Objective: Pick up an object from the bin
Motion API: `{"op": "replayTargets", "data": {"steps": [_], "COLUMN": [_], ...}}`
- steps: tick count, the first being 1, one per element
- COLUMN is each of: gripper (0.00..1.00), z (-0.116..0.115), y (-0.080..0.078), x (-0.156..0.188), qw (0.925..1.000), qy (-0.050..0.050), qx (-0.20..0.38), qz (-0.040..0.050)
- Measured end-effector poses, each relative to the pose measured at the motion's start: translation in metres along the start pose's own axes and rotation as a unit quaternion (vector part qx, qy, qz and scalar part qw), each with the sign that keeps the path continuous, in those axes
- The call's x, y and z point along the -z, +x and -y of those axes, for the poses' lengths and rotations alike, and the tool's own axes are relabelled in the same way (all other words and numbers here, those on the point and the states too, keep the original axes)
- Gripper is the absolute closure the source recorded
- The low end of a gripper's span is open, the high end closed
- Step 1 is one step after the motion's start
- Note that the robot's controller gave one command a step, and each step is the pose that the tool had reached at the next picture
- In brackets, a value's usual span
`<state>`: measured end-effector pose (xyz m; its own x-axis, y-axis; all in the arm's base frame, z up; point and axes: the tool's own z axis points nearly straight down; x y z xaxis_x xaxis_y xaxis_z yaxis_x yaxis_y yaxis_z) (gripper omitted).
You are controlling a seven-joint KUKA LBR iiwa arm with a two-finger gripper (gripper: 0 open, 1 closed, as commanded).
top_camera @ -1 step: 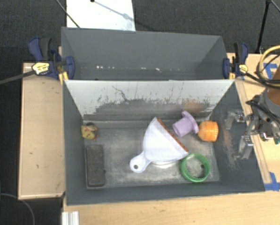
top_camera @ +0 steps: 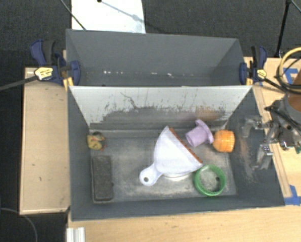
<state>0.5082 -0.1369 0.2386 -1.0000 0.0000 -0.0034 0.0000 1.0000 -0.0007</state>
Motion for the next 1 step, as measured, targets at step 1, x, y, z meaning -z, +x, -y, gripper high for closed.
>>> {"op": "replayTargets", "data": {"steps": [1], "gripper": [0.0], "z": [-0.0206], "y": [0.0001], "x": [-0.022], "qw": [0.9986], "qy": [0.002], "qx": [-0.053], "qz": [0.0039]}}
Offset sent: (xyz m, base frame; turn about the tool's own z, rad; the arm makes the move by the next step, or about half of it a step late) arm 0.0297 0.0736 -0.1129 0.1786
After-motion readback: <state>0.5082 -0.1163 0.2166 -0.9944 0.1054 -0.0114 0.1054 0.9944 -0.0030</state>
